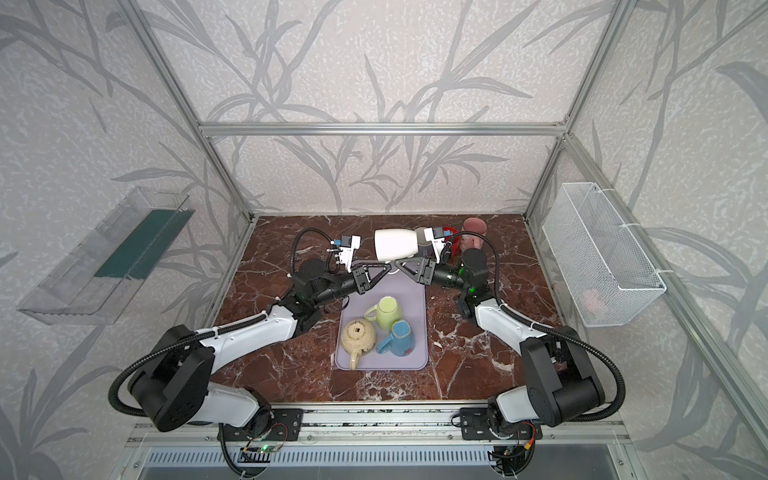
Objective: Turn the mug right side up
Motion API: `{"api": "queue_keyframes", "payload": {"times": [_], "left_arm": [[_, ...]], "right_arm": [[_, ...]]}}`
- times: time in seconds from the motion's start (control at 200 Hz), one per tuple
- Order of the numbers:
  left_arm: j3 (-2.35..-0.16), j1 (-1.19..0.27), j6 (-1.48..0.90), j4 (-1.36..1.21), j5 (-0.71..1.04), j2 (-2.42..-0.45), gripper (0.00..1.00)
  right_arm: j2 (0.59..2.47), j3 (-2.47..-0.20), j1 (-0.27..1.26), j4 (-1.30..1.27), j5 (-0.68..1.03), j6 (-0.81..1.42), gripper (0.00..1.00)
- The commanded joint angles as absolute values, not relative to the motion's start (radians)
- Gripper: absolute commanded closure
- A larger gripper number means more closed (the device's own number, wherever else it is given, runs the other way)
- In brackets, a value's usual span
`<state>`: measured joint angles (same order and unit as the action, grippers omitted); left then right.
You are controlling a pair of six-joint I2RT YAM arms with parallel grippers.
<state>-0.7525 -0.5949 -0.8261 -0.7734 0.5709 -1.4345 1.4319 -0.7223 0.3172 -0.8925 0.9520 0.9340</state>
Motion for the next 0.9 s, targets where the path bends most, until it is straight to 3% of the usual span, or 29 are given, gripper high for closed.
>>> {"api": "queue_keyframes", "payload": {"times": [0.0, 0.08, 0.275, 0.445, 0.72, 0.9], "left_arm": [[-0.744, -0.587, -0.811, -0.823, 0.575, -1.389, 1.0], [-0.744, -0.587, -0.81, -0.827, 0.578, -1.39, 1.0], [-0.756, -0.587, -0.809, -0.824, 0.587, -1.402, 1.0], [-0.782, -0.586, -0.809, -0.81, 0.598, -1.417, 1.0], [-0.804, -0.586, -0.849, -0.884, 0.621, -1.458, 0.74], [-0.813, -0.587, -0.869, -0.921, 0.63, -1.479, 0.67]], "right_arm": [[1.395, -0.741, 0.304, -0.944, 0.961, 0.927, 0.72], [1.397, -0.745, 0.304, -0.944, 0.961, 0.929, 0.77], [1.405, -0.751, 0.304, -0.952, 0.963, 0.94, 1.0], [1.402, -0.746, 0.305, -0.964, 0.963, 0.946, 1.0], [1.402, -0.729, 0.313, -1.031, 0.972, 0.975, 1.0], [1.4, -0.727, 0.324, -1.031, 0.971, 0.971, 1.0]]}}
